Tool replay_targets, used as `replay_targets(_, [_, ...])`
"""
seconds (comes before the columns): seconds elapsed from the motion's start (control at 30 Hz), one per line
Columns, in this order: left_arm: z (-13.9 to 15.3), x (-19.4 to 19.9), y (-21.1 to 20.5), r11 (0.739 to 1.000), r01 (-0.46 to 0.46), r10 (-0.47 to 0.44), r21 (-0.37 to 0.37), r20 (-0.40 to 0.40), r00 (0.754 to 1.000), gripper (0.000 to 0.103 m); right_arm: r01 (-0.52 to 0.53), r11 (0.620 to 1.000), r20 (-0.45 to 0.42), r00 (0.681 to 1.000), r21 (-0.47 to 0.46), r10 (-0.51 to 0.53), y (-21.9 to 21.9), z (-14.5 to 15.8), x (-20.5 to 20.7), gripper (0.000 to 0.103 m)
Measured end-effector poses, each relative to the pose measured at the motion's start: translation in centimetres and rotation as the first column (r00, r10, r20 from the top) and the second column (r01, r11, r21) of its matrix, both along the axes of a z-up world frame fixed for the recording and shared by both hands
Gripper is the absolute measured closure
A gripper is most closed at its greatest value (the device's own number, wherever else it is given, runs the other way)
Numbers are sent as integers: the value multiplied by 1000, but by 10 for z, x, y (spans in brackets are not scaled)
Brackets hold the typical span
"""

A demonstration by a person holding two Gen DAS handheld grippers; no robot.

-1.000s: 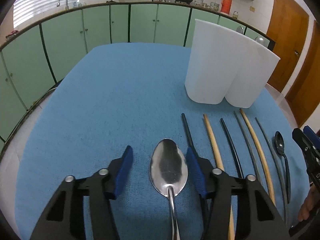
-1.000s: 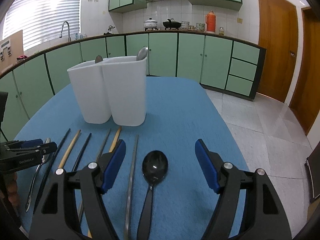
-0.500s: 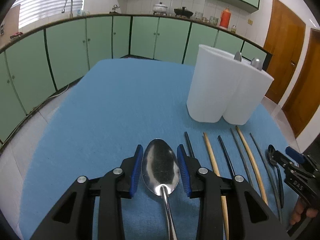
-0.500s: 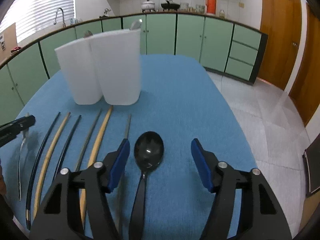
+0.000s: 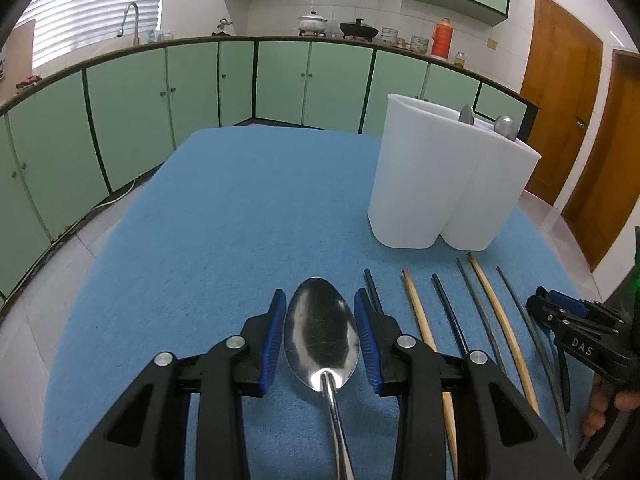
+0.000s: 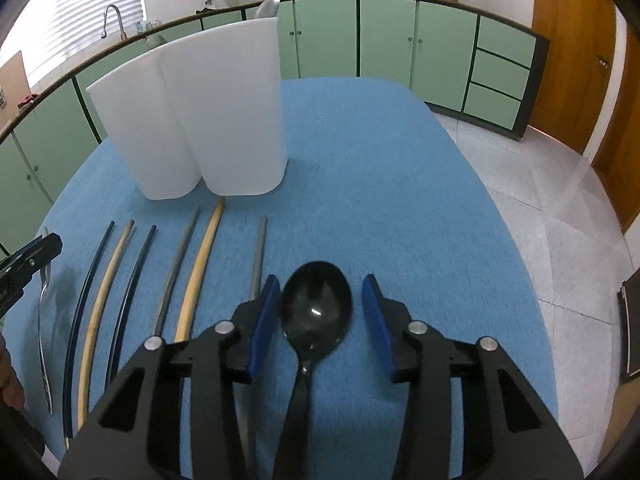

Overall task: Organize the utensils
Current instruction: 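Lift both held spoons and carry them toward the white utensil holder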

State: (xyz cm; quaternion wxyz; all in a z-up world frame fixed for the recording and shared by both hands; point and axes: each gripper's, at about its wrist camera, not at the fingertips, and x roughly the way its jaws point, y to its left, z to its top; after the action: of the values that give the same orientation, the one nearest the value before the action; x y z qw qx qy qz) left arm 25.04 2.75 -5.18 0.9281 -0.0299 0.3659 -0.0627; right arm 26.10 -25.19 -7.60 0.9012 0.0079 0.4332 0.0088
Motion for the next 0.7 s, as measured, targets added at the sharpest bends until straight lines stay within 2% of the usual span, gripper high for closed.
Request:
replay_targets(0.2, [1,-2,6,1000,1,-1,-8,11,1000,68,-22,1000,30,999,1,22,-1,4,-6,69])
replay_targets(0.37, [9,-11,10,1000,2,-1,-15,48,999,68,-70,997,149,987,16,67,-2,22,-30,69])
replay_targets(0.57, [28,-25,11,999,15,-12,-29,121,993,68,-107,994,285,954,21,97,-5,46,-59,69])
replay_targets(0.7, [41,-34,11,999,26,-19,-41,169,985,68,-125,989,347,933,76,91,-10,62,-65,69])
